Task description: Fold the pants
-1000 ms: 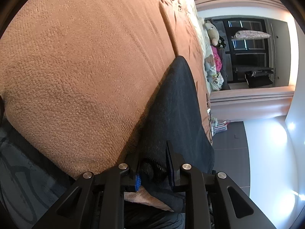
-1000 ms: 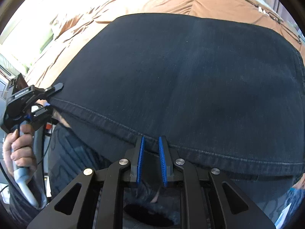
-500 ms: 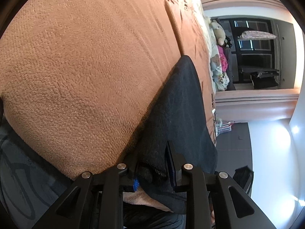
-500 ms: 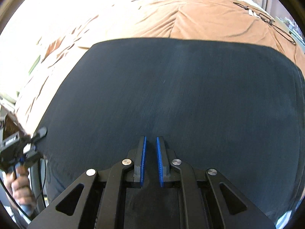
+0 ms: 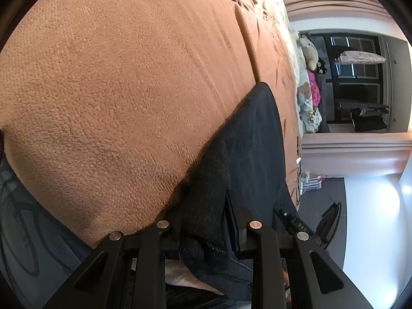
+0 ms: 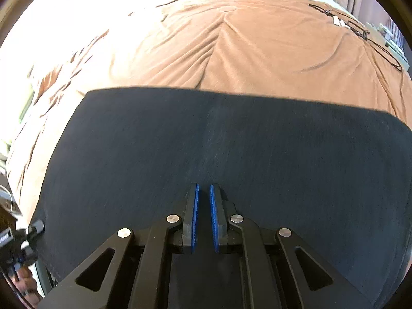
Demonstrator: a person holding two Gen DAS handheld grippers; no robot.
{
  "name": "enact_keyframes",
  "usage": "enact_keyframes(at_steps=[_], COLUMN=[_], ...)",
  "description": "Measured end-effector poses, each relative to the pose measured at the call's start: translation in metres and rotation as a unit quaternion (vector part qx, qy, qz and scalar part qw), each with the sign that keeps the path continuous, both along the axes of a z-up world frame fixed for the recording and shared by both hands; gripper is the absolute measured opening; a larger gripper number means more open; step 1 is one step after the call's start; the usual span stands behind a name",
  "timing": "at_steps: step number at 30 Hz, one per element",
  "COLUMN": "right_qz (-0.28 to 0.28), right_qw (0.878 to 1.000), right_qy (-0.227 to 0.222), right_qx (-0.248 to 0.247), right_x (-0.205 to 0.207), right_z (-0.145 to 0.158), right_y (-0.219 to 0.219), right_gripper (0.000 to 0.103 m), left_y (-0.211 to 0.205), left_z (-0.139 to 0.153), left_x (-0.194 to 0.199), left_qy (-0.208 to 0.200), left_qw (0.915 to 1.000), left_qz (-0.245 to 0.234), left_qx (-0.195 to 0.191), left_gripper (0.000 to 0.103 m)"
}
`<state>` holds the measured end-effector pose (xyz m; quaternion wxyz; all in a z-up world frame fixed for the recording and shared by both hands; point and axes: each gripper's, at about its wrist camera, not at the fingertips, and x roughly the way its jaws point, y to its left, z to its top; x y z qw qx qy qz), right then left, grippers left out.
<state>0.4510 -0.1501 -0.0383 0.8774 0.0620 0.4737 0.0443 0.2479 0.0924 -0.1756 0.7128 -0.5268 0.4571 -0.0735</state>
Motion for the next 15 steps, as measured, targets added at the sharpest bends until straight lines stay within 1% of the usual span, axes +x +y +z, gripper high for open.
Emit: enact_keyframes(at_steps=[1, 4, 9, 13, 15], right_qz=[-0.001, -0.007, -0.018, -0.029, -0.028], right_qw=[1.0, 1.0, 1.0, 0.999, 0.999], right_qy=[0.0, -0.002, -0.007, -0.015, -0.014], right_qx=[0.0, 0.003, 0.013, 0.023, 0.023], right_x=[0.013, 0.027, 0.042, 0.044, 0.038], right_z=[0.005, 0.007, 0.006, 0.0, 0.0], right_y=[0.0, -0.003, -0.014, -0.015, -0.011], right_gripper=[0.006, 0.006, 0.006, 0.006, 0.006], left_y=[0.0, -0.001, -0.002, -0.003, -0.004], left_z=[0.0, 0.001, 0.0, 0.0, 0.001], left_x=[0.0, 0.001, 0.002, 0.004, 0.004], left_qy=[0.001, 0.003, 0.002, 0.003, 0.001], left_qw=[1.0, 1.0, 1.0, 1.0, 0.9999], left_qz=[0.001, 0.003, 0.006, 0.003, 0.001], left_qx=[0.001, 0.002, 0.005, 0.008, 0.013], left_gripper=[0.027, 0.027, 0.027, 0.027, 0.027])
